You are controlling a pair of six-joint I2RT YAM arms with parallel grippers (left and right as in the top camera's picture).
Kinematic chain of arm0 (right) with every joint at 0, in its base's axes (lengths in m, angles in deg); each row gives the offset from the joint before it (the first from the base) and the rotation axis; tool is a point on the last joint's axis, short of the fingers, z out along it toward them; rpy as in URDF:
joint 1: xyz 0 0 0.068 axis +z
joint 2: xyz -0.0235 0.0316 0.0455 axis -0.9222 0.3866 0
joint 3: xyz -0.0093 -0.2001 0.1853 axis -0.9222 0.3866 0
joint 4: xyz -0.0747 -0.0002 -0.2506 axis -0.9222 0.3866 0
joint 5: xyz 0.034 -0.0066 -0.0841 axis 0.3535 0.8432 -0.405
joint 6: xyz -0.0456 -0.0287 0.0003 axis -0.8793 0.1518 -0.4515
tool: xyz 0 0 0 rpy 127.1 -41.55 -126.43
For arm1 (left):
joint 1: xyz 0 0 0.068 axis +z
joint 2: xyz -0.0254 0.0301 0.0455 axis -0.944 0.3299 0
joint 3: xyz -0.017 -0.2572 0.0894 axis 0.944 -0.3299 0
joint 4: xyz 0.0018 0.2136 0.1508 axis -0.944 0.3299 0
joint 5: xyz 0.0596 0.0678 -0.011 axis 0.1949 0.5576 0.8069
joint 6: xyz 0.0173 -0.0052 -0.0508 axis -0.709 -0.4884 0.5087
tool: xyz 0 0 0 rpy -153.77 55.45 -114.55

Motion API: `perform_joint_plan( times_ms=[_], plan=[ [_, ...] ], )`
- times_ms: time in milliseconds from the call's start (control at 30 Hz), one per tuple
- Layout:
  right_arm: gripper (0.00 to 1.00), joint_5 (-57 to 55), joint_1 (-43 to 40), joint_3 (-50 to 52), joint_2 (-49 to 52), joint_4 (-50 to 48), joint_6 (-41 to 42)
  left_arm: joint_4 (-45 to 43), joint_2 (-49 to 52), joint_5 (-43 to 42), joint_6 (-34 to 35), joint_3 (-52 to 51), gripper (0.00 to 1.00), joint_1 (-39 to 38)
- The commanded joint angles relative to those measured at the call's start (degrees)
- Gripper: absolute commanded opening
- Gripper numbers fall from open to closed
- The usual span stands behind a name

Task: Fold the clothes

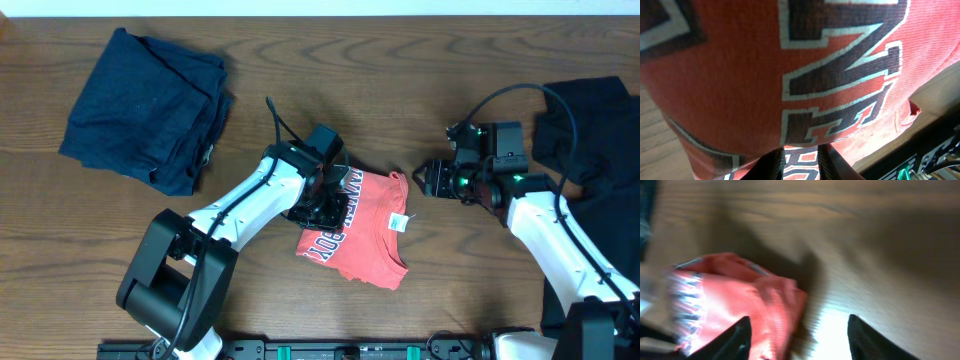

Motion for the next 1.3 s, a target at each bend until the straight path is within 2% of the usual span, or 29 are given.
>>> perform_joint_plan(
  times_ms=[0,100,267,333,433,467,500,567,733,767,800,833,1033,1167,1233,1267],
  plan=[
    [0.67,6.78,1.9,-0.55,-0.46,-1.64,-5.16,0.15,0.55,1.77,-0.72,-0.28,0.25,0.2],
    [0.72,2.6,4.55,-0.52,1.03,-2.89,-5.14,0.15,0.55,1.79,-0.72,-0.28,0.25,0.2],
    [0.69,-1.79,9.33,-0.52,5.49,-5.2,-5.14,0.09,0.55,1.79,-0.72,-0.28,0.25,0.2],
    [0.55,-5.86,10.4,-0.52,7.17,-5.9,-4.72,0.13,0.55,1.79,-0.72,-0.28,0.25,0.2],
    [0.15,-12.48,10.34,-0.52,8.46,-6.16,-0.55,0.13,0.55,1.79,-0.72,-0.28,0.25,0.2],
    [0.05,-13.92,9.86,-0.52,8.52,-6.12,1.38,0.13,0.55,1.79,-0.72,-0.28,0.25,0.2],
    [0.01,-14.19,9.16,-0.55,8.48,-6.1,2.49,0.13,0.55,1.79,-0.72,-0.28,0.25,0.2],
    [0.01,-14.16,7.43,-0.55,8.13,-5.46,5.09,0.13,0.55,1.79,-0.72,-0.28,0.25,0.2],
    [0.03,-12.57,2.1,-0.55,6.1,-0.85,8.68,0.11,0.55,1.81,-0.72,-0.28,0.25,0.2],
    [0.16,-11.06,1.36,-0.55,5.73,-0.46,8.5,0.11,0.55,1.79,-0.72,-0.28,0.25,0.2],
    [0.34,-8.26,0.63,-0.55,5.35,-0.24,6.84,0.11,0.55,1.79,-0.74,-0.28,0.25,0.2],
    [0.42,-4.98,0.07,-0.55,4.87,-0.2,4.13,0.11,0.55,1.81,-0.74,-0.28,0.25,0.22],
    [0.48,2.95,-0.31,-0.55,2.45,-0.57,-3.78,-0.07,0.55,1.84,-0.74,-0.28,0.25,0.22],
    [0.66,2.27,1.14,-0.52,2.78,-0.9,-6.16,-0.5,0.55,1.81,-0.74,-0.28,0.25,0.22],
    [0.67,-0.35,2.14,-0.46,3.56,-0.83,-6.16,-0.72,0.55,1.84,-0.74,-0.28,0.25,0.2],
    [0.63,-0.96,2.62,-0.46,4.11,-0.9,-6.14,-0.79,0.55,1.81,-0.72,-0.28,0.25,0.2]
  ],
)
